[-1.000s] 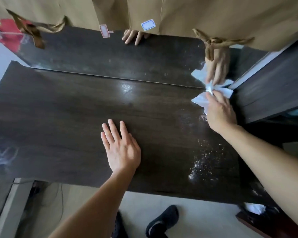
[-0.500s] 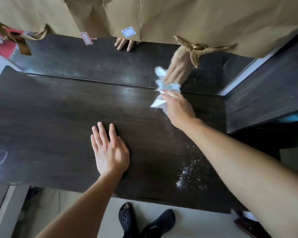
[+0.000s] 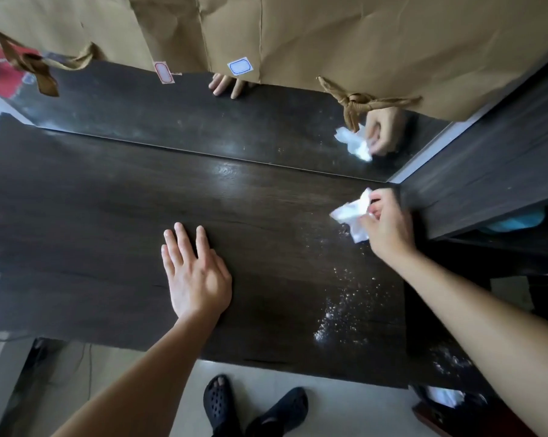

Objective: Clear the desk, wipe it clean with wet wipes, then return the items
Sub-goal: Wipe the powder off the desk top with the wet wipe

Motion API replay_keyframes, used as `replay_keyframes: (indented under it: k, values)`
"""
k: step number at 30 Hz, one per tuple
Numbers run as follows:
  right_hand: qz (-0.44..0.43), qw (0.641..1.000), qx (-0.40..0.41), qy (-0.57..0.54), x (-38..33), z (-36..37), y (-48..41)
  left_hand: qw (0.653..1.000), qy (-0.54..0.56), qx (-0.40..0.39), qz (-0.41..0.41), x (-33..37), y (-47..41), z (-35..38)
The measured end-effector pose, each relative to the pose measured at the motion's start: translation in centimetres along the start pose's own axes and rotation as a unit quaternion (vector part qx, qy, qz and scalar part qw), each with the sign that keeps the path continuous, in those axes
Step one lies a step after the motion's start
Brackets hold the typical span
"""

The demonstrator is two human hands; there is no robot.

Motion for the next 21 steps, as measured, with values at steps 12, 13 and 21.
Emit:
replay_keyframes:
  k: [12,13,21]
  values:
    - [-0.131,0.988,-0.077,0.029,-4.2,2.9,2.9,1.0,-0.008,0.004,0.008,-0.2,0.0,0.2]
    - [-0.082,0.995,-0.03,0.053,-3.4,2.2,0.5,1.0,-0.007,0.003,0.008,-0.2,0.0,0.2]
    - [-0.216,0.966,-0.132,0.054,-10.3,6.7,6.5,1.0,-0.004,0.007,0.013,-0.3,0.0,0.4]
Point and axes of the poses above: each hand's wrist, its own y-axis away from the middle knuckle, its own z-axis out of the palm, x = y × z, the point moved 5 cm from there along -y, towards the middle knuckle, and after that the axes turned 1 degree about -x, right-handed, at the moved point
